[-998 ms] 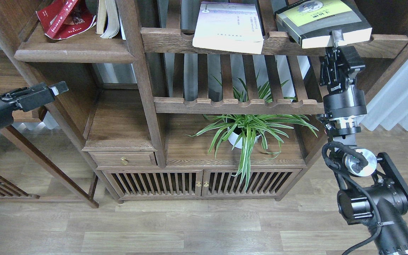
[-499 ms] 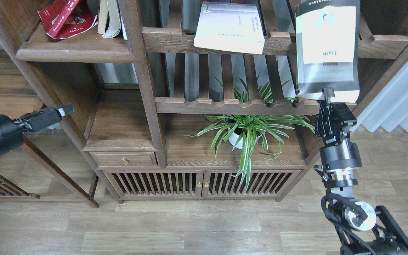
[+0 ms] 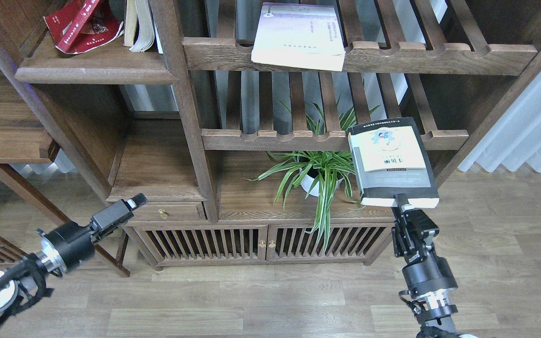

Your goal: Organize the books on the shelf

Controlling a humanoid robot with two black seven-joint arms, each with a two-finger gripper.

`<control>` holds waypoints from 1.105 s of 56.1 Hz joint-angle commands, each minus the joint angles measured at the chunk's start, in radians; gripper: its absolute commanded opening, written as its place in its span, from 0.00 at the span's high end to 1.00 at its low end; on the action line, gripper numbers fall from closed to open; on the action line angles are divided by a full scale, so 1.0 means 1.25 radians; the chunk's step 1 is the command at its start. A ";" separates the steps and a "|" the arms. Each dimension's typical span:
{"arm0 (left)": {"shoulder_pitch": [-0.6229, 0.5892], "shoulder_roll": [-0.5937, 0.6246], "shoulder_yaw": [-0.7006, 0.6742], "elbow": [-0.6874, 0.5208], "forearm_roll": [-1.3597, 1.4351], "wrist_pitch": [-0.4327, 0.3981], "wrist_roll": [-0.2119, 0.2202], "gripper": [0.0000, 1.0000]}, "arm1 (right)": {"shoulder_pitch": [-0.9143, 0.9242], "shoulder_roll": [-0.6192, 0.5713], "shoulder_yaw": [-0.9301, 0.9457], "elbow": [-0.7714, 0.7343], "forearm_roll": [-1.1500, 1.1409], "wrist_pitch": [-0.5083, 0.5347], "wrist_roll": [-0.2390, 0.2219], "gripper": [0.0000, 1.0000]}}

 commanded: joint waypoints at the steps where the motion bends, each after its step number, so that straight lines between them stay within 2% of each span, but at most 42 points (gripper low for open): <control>1: 0.001 -0.006 0.068 -0.027 -0.165 0.000 -0.014 0.00 | -0.004 0.007 -0.066 -0.002 -0.004 0.000 -0.002 0.97; 3: 0.001 -0.007 0.074 -0.033 -0.188 0.000 -0.020 0.00 | -0.006 0.007 -0.082 -0.002 -0.006 0.000 -0.006 0.97; 4: 0.002 -0.014 0.076 -0.045 -0.208 0.000 -0.042 0.00 | -0.014 0.009 -0.111 -0.004 -0.009 0.000 -0.011 0.97; 6: 0.003 -0.025 0.077 -0.049 -0.211 0.000 -0.061 0.00 | -0.016 0.010 -0.133 -0.007 -0.012 0.000 -0.014 0.97; 10: 0.002 -0.040 0.093 -0.057 -0.211 0.000 -0.082 0.00 | -0.016 0.019 -0.164 -0.007 -0.017 0.000 -0.014 0.97; 27: 0.003 -0.055 0.214 -0.069 -0.209 0.000 -0.088 0.02 | -0.044 0.080 -0.229 -0.008 -0.079 0.000 -0.020 0.97; 31: 0.006 -0.055 0.241 -0.067 -0.208 0.000 -0.088 0.07 | -0.051 0.095 -0.232 -0.008 -0.093 0.000 -0.020 0.97; 41: 0.012 -0.060 0.253 -0.066 -0.208 0.000 -0.089 0.13 | -0.073 0.109 -0.259 -0.008 -0.134 0.000 -0.020 0.97; 45: 0.013 -0.064 0.263 -0.062 -0.208 0.000 -0.091 0.21 | -0.073 0.107 -0.270 -0.008 -0.145 0.000 -0.020 0.97; 50: 0.017 -0.066 0.282 -0.059 -0.208 0.000 -0.117 0.33 | -0.076 0.107 -0.275 -0.008 -0.161 0.000 -0.020 0.97; 54: 0.013 -0.067 0.293 -0.056 -0.207 0.000 -0.131 0.35 | -0.085 0.104 -0.275 -0.008 -0.170 0.000 -0.020 0.97; 62: 0.004 -0.066 0.313 -0.053 -0.206 0.000 -0.134 0.41 | -0.094 0.100 -0.276 -0.008 -0.187 0.000 -0.020 0.97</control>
